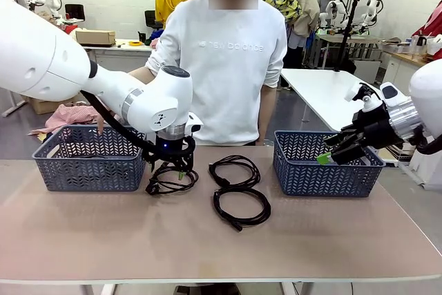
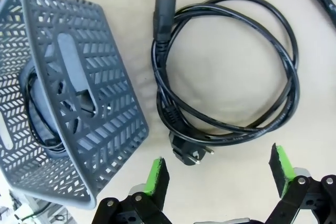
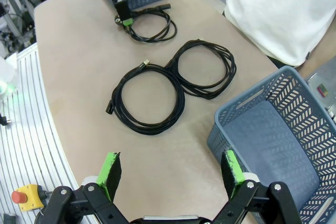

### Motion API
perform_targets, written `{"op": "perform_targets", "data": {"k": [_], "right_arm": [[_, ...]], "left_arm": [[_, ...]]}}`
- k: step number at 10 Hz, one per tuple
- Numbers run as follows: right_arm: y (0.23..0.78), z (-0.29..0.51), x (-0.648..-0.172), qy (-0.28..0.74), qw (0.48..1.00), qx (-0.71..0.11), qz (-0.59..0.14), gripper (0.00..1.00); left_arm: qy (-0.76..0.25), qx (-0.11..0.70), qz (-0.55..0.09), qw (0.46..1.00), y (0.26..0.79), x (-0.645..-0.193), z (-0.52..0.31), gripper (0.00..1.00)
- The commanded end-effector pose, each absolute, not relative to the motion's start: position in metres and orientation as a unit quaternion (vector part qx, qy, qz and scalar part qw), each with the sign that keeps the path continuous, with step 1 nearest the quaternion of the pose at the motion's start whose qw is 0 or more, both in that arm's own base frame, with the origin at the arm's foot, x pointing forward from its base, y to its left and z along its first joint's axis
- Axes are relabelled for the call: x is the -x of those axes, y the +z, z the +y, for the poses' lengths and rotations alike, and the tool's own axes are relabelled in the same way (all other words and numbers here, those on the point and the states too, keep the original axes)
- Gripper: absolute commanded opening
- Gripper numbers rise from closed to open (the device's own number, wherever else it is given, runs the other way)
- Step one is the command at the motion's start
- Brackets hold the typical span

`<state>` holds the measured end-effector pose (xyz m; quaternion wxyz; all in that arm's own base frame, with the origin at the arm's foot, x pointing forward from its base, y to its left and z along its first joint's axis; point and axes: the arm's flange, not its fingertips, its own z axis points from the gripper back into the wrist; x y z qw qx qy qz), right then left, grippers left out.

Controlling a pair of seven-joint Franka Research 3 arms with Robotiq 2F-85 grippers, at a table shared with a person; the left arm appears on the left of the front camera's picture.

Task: Organize the cables according to human instructions.
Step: Pick up a bundle of cables and place it in the basket indicated by the human.

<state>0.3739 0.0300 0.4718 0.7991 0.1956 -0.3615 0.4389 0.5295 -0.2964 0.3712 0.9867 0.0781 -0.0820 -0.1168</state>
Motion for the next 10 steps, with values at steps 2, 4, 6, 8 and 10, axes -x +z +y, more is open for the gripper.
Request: {"op": "perform_targets", "data": {"k": [2,4,6,8,10], "right_arm": [[0.4721,0.0299,-0.3782,0.446,0.79,-0.201,-0.371,1.0],[0.4721,0.0299,-0.3782,0.446,0.79,-0.201,-0.371,1.0],[0.4721,0.0299,-0.3782,0.446,0.79,-0.201,-0.371,1.0],[0.4721,0.0299,-0.3782,0.446,0.79,-0.201,-0.371,1.0],[0.4721,0.0299,-0.3782,0.446,0.79,-0.201,-0.371,1.0]], "left_arm": [[-0.076,-0.109,-0.09,0.987,0.3686,-0.5343,-0.2961,1.0],[-0.083,-0.089,-0.091,0.988,0.3652,-0.5344,-0.2961,1.0],[-0.09,-0.091,-0.084,0.988,0.3673,-0.5333,-0.2922,1.0],[-0.09,-0.091,-0.084,0.988,0.3673,-0.5333,-0.2922,1.0],[-0.091,-0.09,-0.083,0.988,0.3659,-0.533,-0.2934,1.0]]}}
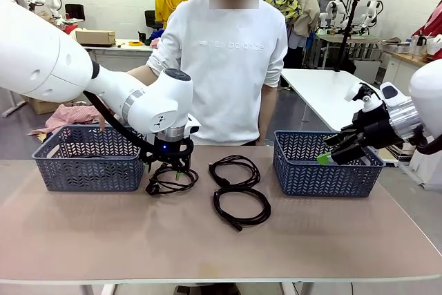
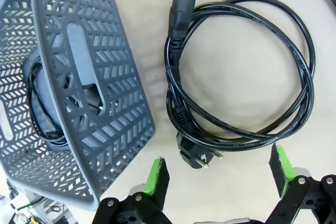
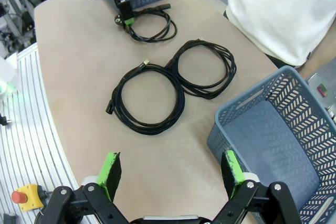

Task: Organize the cables according to human instructions.
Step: Pick up a bundle of cables and place it in the basket indicated by the human.

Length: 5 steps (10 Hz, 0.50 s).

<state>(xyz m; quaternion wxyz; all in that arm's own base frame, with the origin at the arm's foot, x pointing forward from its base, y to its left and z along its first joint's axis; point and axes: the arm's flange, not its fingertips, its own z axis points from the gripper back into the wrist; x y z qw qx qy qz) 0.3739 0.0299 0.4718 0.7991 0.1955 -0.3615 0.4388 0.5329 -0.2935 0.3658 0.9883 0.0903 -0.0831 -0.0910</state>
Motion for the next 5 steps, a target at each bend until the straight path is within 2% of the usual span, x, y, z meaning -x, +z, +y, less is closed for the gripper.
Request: {"op": "perform_targets", "data": {"k": [1,5], "right_arm": [[0.4721,0.0299,-0.3782,0.446,0.79,-0.201,-0.371,1.0],[0.4721,0.0299,-0.3782,0.446,0.79,-0.201,-0.371,1.0]], "left_arm": [[-0.081,-0.092,-0.084,0.989,0.3628,-0.5348,-0.2969,1.0],[-0.058,-0.106,-0.088,0.989,0.3534,-0.5399,-0.3039,1.0]]}}
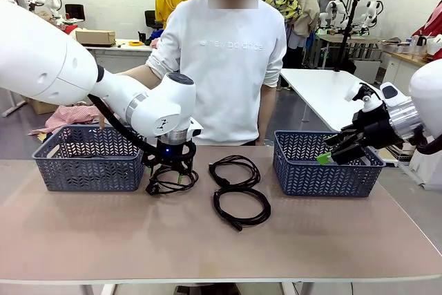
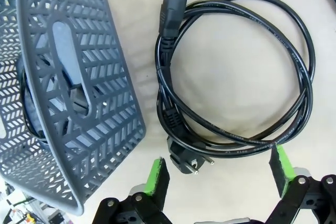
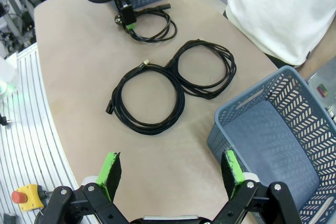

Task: Organize the cables according to human instructions.
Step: Pick up a bundle of cables and place it in the basket indicated by the human.

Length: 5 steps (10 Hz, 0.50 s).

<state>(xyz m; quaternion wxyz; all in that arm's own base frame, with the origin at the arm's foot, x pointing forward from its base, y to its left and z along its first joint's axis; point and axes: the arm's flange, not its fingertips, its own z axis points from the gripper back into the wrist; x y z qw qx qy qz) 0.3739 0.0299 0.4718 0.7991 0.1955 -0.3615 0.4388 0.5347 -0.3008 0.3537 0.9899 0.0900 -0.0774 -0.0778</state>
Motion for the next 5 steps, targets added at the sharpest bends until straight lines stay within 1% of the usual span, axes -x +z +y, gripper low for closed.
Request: {"op": "perform_targets", "data": {"k": [1,5], "right_arm": [[0.4721,0.0299,-0.3782,0.446,0.79,-0.201,-0.371,1.0],[0.4721,0.0299,-0.3782,0.446,0.79,-0.201,-0.371,1.0]], "left_arm": [[-0.051,-0.111,-0.089,0.989,0.351,-0.542,-0.3041,1.0],[-0.035,-0.118,-0.085,0.989,0.3443,-0.5519,-0.2982,1.0]]}}
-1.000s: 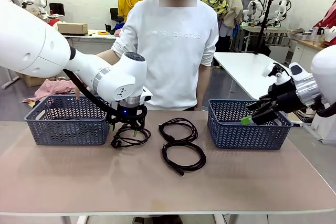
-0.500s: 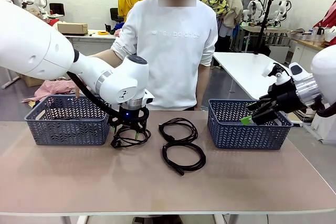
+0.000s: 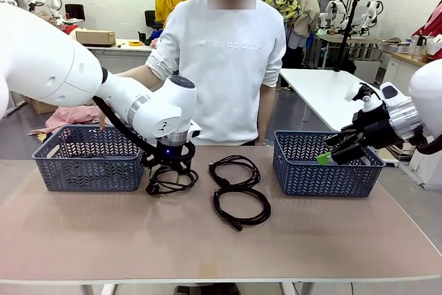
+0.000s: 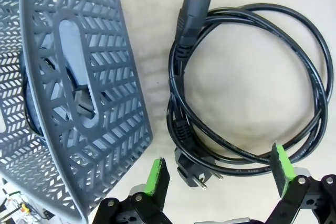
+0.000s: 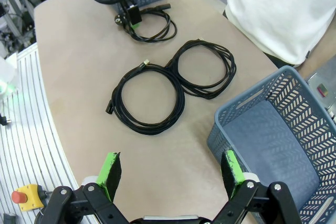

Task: Organize the cables according to human instructions.
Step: Pick up a bundle of cables and place it in the basket indicated by the human.

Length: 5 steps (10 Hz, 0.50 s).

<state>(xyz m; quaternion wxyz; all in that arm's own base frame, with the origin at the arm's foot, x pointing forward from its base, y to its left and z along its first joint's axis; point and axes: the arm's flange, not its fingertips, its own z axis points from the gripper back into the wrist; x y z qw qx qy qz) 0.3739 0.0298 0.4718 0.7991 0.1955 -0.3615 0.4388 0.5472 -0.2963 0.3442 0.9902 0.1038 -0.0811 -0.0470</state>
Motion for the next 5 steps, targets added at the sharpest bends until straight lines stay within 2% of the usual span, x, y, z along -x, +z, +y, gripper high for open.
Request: {"op": "perform_targets", "data": {"k": [1,5], "right_arm": [[0.472,0.03,-0.378,0.446,0.79,-0.201,-0.371,1.0],[0.472,0.03,-0.378,0.446,0.79,-0.201,-0.371,1.0]], "left_arm": [[-0.033,-0.116,-0.082,0.989,0.342,-0.555,-0.296,1.0],[-0.024,-0.111,-0.07,0.991,0.331,-0.567,-0.289,1.0]]}}
